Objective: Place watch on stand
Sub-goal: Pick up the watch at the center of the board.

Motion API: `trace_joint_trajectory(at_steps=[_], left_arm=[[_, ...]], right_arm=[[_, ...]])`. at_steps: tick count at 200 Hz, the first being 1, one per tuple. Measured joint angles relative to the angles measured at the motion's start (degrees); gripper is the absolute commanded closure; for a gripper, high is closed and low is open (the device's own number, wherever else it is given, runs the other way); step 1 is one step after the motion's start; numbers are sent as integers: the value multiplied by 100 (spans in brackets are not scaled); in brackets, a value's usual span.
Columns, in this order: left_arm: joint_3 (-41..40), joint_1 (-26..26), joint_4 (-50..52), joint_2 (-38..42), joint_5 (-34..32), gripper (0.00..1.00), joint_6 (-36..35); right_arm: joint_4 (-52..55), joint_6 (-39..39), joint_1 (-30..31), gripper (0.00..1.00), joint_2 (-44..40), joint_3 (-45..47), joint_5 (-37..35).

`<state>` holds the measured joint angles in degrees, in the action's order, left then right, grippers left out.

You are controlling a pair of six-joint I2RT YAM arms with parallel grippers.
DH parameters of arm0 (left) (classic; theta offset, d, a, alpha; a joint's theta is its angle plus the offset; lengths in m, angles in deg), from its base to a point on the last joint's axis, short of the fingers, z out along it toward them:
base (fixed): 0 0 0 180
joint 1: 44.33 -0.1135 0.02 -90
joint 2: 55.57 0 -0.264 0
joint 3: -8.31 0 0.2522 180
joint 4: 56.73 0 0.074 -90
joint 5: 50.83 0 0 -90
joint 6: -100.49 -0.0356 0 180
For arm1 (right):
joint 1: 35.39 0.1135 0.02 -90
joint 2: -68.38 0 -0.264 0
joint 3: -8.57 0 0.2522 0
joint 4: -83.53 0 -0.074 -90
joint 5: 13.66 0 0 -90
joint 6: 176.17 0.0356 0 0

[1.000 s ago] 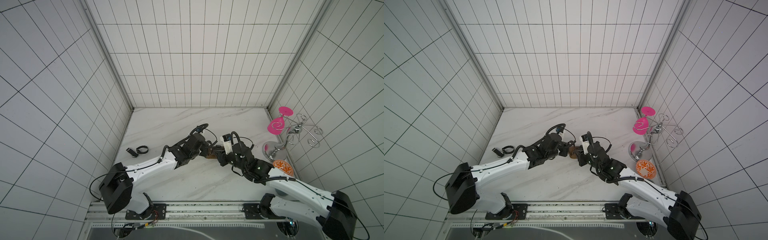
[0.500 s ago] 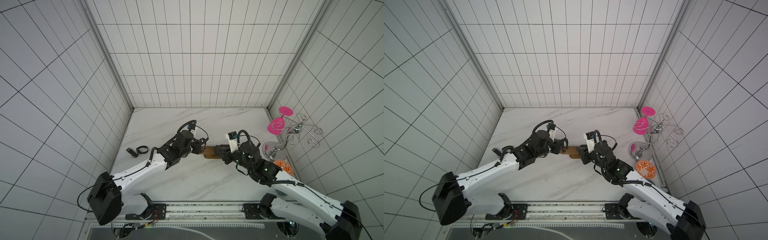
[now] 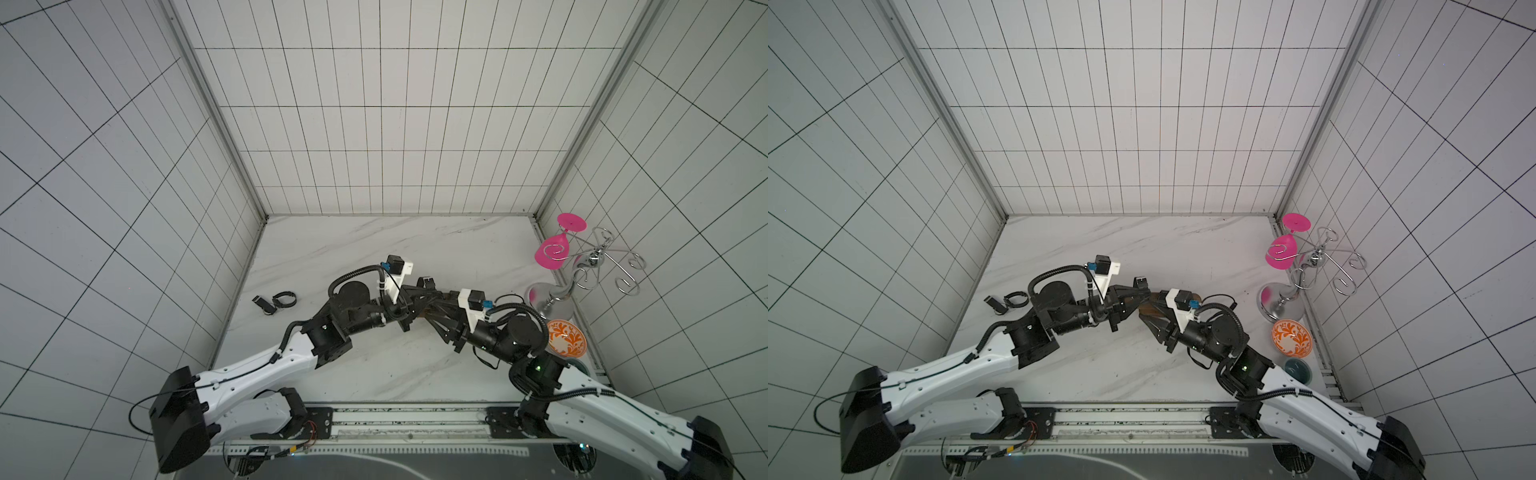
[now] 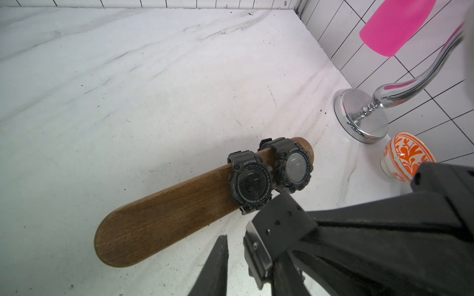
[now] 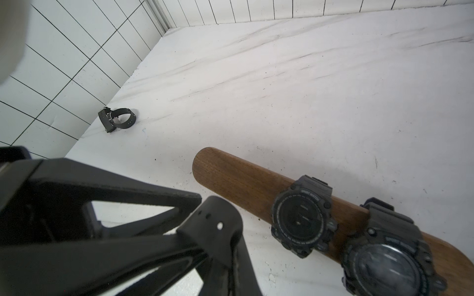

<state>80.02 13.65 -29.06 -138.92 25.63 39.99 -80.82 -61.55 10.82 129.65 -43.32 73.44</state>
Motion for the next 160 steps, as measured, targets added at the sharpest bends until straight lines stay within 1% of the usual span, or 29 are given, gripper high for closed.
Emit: trace_joint_trajectory(at_steps=[21,38,50,64,74,89,103,116,130,160], left_arm=[[11,0,13,-9,-42,88,-2],[13,2,17,-9,-90,95,44],[13,2,20,-9,-111,100,44],[13,-31,24,-9,-81,100,28],[13,-98,26,-9,9,100,28],[13,-339,61,-7,234,100,24],[4,-664,101,24,450,100,-15],[-70,-949,66,131,640,100,-79],[-221,-1204,22,376,874,100,-177],[-501,-1504,-168,898,1412,100,-404]], right_arm=[[0,0,17,100,2,0,-4],[0,-2,44,98,4,0,-9],[0,-2,55,94,4,0,-11],[-2,-2,66,88,4,0,2],[0,-20,68,82,2,0,22],[7,-81,68,74,-39,0,68],[9,-197,59,69,-179,0,142],[4,-319,4,65,-369,0,234],[-2,-448,-81,64,-575,0,348],[-4,-645,-326,63,-820,0,505]])
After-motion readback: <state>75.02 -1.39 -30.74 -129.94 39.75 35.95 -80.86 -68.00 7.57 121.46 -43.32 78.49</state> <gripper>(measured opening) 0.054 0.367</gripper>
